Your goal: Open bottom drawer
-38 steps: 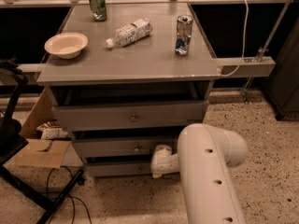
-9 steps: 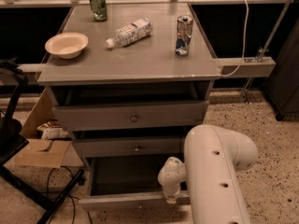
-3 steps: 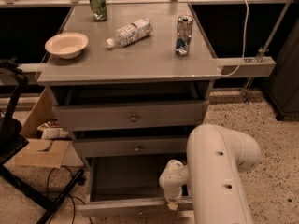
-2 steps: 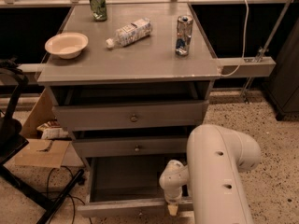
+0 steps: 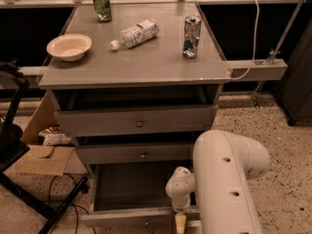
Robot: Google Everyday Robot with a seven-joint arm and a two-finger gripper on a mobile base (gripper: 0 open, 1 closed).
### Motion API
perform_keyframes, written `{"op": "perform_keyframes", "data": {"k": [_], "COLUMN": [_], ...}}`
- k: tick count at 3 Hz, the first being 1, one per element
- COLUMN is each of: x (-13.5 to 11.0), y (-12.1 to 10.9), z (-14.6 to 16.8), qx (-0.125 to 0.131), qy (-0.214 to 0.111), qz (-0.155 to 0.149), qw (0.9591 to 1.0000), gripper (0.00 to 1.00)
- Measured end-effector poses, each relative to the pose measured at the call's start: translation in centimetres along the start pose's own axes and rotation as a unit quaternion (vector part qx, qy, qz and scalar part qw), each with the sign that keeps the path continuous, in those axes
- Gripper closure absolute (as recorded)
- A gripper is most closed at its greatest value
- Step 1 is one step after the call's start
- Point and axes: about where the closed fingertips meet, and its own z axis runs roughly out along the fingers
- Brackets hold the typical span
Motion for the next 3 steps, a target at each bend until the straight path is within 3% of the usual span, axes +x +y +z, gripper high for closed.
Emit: {"op": "perform_keyframes", "data": {"k": [1,2,3], "x": [1.2,2.4,2.4], "y": [2.6,5.1,5.1], "z": [1.6,1.4,1.4], "qx": [-0.029,-0.045,-0.045], "qy": [0.018,0.019,0.019], "qz": [0.010,0.036,0.036], "qw": [0.9994,0.9981,0.9981], "gripper": [0.20,0.49,0.73]}}
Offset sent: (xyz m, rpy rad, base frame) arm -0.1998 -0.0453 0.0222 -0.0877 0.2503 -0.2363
